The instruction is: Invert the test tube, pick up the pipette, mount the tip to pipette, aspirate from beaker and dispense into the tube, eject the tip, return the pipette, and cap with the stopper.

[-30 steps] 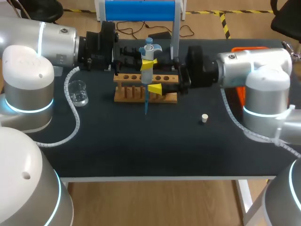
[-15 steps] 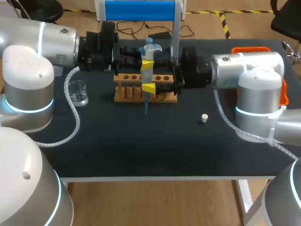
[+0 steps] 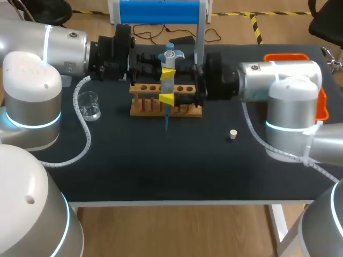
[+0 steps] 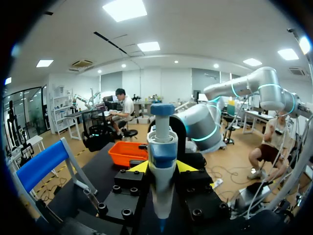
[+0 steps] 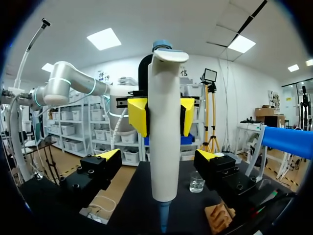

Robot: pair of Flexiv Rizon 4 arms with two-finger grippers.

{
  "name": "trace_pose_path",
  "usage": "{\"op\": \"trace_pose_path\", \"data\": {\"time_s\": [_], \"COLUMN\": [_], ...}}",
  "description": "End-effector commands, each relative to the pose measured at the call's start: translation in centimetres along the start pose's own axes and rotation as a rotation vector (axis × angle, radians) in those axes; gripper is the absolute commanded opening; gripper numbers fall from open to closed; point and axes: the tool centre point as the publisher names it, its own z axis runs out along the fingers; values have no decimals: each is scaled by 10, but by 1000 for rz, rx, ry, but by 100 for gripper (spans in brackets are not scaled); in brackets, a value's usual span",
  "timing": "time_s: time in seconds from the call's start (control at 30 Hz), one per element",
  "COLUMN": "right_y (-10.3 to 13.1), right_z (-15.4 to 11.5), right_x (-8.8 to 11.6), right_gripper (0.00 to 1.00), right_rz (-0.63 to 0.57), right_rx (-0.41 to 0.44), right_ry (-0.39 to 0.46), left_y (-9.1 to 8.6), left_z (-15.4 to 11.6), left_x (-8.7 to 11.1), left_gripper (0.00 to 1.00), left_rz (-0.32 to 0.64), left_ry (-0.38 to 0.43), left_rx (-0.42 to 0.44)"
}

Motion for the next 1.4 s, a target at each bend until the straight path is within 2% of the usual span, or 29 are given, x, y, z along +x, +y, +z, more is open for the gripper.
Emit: {"op": "trace_pose_path", "data": {"time_s": [0.03, 0.5, 0.93, 0.97, 1.0, 1.03, 1.07, 1.1, 1.17, 1.27, 1.3, 1.37, 1.4], "right_y": [1, 2, 2, 2, 1, 1, 1, 1, 2, 3, 3, 3, 3], "right_z": [1, -2, 0, 1, 1, 1, 1, 1, 1, 1, 0, 0, -1], "right_x": [-3, -12, -11, -11, -11, -11, -11, -11, -11, -11, -11, -11, -11], "right_gripper": [100, 100, 100, 96, 80, 69, 64, 48, 41, 36, 27, 16, 7], "right_rz": [-2, 6, 8, 8, 9, 10, 10, 11, 11, 10, 9, 8, 8], "right_rx": [3, 10, -10, -10, -11, -12, -12, -13, -14, -15, -16, -17, -17], "right_ry": [-1, 18, 23, 23, 23, 23, 23, 23, 21, 20, 19, 18, 17], "left_y": [0, 0, 0, 0, 0, 0, 0, 0, 0, 0, 0, 0, 0], "left_z": [1, 1, 1, 1, 1, 1, 1, 1, 1, 1, 1, 1, 1], "left_x": [0, 0, 0, 0, 0, 0, 0, 0, 0, 0, 0, 0, 0], "left_gripper": [0, 0, 0, 0, 0, 0, 0, 0, 0, 0, 0, 0, 0], "left_rz": [1, 1, 1, 1, 1, 1, 1, 1, 1, 1, 1, 1, 1], "left_ry": [-3, -3, -3, -3, -3, -3, -3, -3, -3, -3, -3, -3, -3], "left_rx": [3, 3, 3, 3, 3, 3, 3, 3, 3, 3, 3, 3, 3]}}
